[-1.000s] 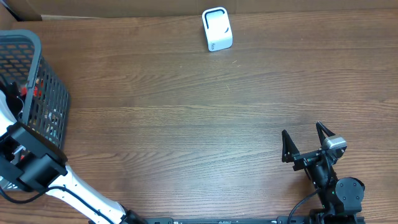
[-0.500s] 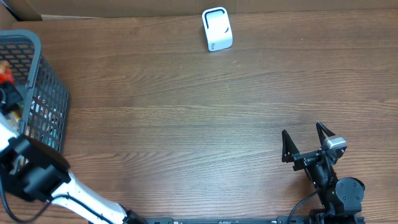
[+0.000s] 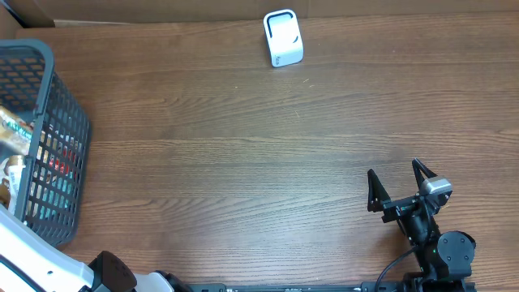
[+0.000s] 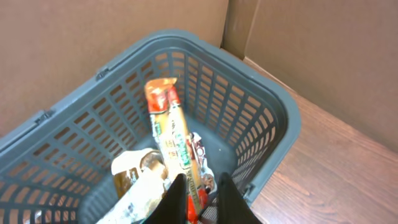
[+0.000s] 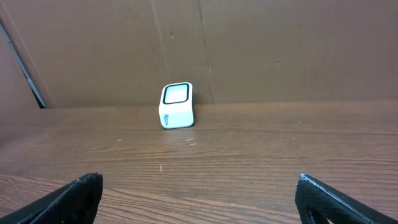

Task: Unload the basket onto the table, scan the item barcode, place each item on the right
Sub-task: 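Grasp the red-and-yellow spaghetti package in the basket with the left gripper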

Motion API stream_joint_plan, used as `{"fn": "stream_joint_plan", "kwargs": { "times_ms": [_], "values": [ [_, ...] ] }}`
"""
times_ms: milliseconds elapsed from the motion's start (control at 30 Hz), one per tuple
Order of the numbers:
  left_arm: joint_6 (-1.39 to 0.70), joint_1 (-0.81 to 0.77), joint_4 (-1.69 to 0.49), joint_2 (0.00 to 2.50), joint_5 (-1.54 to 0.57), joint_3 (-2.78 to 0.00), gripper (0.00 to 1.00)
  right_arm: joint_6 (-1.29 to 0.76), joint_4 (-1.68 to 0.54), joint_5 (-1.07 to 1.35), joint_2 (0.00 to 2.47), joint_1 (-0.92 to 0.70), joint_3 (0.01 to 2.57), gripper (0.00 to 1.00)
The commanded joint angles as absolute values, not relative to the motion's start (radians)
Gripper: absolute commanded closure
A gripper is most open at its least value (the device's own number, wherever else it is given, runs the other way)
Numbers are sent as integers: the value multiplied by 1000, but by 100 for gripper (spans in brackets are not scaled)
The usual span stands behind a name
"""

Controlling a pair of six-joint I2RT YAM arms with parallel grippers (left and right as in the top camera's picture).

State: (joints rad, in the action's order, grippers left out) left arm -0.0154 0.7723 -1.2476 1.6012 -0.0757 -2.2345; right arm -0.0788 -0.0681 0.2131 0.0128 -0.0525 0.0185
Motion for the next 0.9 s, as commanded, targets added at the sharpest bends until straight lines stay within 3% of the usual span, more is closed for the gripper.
{"fn": "stream_joint_plan", "kwargs": {
  "times_ms": [0, 100, 200, 467, 867],
  "values": [
    [-75, 765, -1264, 1639, -86, -2210, 59, -81, -62, 214, 5, -50, 8, 0],
    [-131, 765, -1264, 1717, -75, -2177, 21, -81, -62, 214, 5, -50, 8, 0],
    [-168, 767, -1273, 1800, -48, -2177, 13, -81, -62, 214, 5, -50, 8, 0],
    [-323, 767, -1282, 2092, -52, -2177, 10, -81, -62, 214, 5, -50, 8, 0],
    [-291, 766, -1112, 2249, 63, -2177, 8, -81, -62, 214, 5, -50, 8, 0]
  ]
}}
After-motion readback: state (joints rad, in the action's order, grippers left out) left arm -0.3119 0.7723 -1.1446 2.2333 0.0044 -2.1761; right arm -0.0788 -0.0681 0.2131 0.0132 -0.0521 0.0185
